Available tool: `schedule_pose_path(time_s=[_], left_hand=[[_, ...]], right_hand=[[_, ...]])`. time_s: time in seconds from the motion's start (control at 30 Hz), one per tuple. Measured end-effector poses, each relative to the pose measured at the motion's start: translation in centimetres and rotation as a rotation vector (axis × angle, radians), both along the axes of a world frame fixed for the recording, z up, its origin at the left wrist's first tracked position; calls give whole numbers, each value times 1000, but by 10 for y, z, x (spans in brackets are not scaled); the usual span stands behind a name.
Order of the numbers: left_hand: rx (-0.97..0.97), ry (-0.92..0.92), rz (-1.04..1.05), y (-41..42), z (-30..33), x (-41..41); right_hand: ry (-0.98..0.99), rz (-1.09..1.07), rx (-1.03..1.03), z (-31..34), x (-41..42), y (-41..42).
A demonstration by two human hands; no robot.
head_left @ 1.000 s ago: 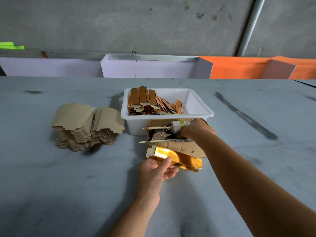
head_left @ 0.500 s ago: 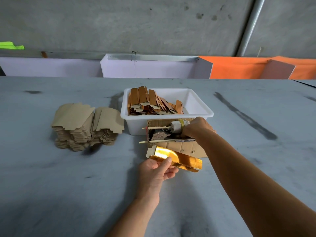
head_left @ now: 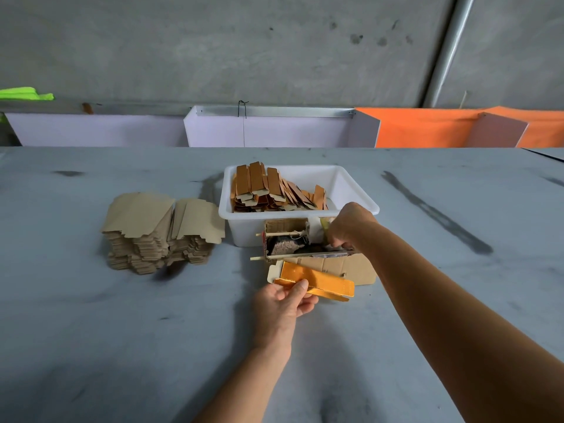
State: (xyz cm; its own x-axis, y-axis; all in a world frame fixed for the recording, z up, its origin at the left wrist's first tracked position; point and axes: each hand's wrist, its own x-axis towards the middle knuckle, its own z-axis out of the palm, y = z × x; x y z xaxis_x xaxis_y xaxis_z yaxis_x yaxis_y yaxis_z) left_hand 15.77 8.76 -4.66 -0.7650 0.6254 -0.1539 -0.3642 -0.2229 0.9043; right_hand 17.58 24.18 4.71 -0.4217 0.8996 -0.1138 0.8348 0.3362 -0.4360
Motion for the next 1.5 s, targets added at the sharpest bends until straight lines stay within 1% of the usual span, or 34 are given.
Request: schedule_pose_path(time_s=[0.23, 0.47, 0.63, 0.73, 0.9, 1.03, 1.1, 1.23, 1.37, 1.5], left_hand=[[-20, -9, 15, 9, 2, -2], [-23, -26, 14, 11, 5, -2], [-30, -40, 27, 12, 6, -1], [-32, -34, 25, 12, 4, -1], [-48, 6, 44, 13, 0, -1], [-50, 0, 50, 16, -1, -2], [-58, 7, 57, 16, -2, -2], [-61, 10, 55, 16, -3, -3], [-83, -4, 67, 18, -2, -3], [-97, -11, 68, 18, -2, -3]], right_hand=[[132, -58, -143, 5, 4, -2], [207, -50, -195, 12, 8, -3], [369, -95, -296, 18, 12, -14], [434, -119, -329, 16, 22, -24], [562, -174, -311, 2, 35, -34], [533, -126, -182, 1, 36, -41], [530, -117, -165, 3, 37, -43], [573, -144, -241, 2, 42, -49], [658, -169, -375, -5, 53, -59], [725, -196, -422, -8, 57, -66]])
